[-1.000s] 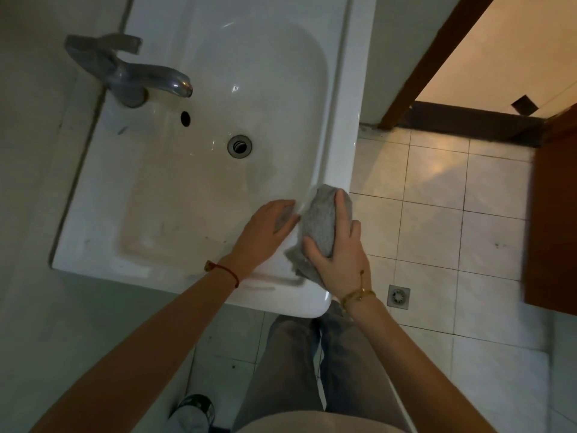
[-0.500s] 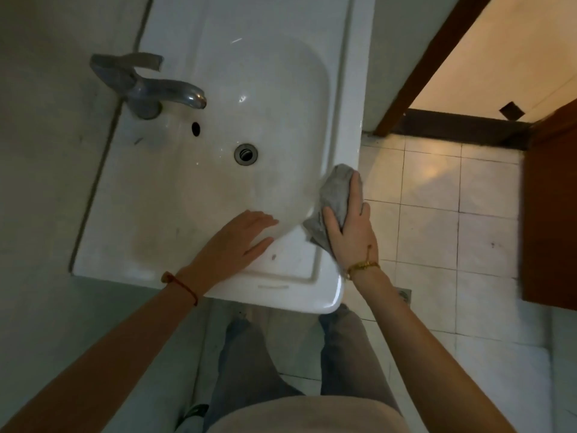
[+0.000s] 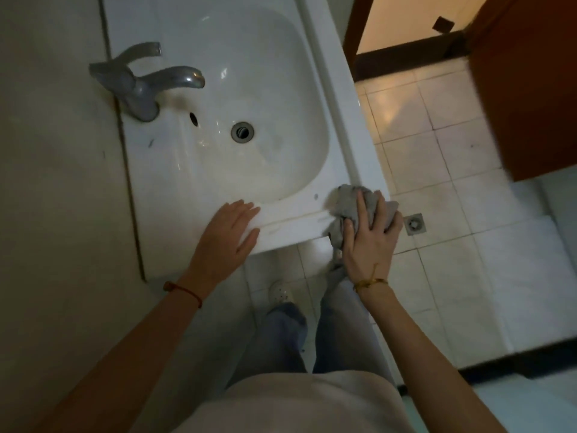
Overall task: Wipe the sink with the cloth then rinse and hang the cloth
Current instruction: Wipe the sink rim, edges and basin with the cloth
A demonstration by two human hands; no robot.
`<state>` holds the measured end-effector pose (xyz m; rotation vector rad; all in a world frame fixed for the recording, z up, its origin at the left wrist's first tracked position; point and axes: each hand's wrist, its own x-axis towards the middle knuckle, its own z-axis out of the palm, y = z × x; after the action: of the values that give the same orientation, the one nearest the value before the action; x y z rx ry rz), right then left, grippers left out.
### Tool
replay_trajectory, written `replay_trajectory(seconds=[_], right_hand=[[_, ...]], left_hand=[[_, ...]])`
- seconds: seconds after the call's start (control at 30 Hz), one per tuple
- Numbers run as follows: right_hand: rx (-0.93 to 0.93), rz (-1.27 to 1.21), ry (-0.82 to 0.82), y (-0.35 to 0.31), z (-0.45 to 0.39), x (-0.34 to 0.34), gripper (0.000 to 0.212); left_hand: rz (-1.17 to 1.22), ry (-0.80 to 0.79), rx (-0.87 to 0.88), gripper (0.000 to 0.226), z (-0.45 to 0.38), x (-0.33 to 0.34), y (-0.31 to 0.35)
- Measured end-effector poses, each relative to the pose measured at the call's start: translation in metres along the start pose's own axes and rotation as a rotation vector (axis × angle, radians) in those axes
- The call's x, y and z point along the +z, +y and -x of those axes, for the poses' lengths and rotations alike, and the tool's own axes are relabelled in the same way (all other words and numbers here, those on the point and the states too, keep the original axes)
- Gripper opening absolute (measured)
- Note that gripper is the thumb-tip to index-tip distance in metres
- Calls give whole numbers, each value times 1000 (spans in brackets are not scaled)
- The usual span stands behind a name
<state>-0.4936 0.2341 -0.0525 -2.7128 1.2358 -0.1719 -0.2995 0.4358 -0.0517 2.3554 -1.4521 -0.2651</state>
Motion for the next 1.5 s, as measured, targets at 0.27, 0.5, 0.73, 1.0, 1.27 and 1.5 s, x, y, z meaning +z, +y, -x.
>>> replay_trajectory(seconds=[0.27, 0.5, 0.73, 1.0, 1.27, 1.5], right_hand=[[-484, 22, -143, -55, -12, 12, 51], [-477, -11, -90, 7, -48, -13, 45], [-503, -36, -73, -56, -17, 0, 45], [-761, -51, -123, -46, -35, 2, 49], [-566, -56, -67, -80, -12, 9, 44], [-797, -132, -112, -114, -6, 15, 46]], left_hand=[[-33, 112, -85, 44, 12, 1, -17], [-30, 198, -155, 45, 20, 1, -22], [-45, 274, -228, 41, 32, 2, -21], [-76, 311, -231, 38, 40, -6, -34], [-25, 313, -209, 39, 44, -4, -39], [-4, 324, -220, 39, 44, -3, -40]])
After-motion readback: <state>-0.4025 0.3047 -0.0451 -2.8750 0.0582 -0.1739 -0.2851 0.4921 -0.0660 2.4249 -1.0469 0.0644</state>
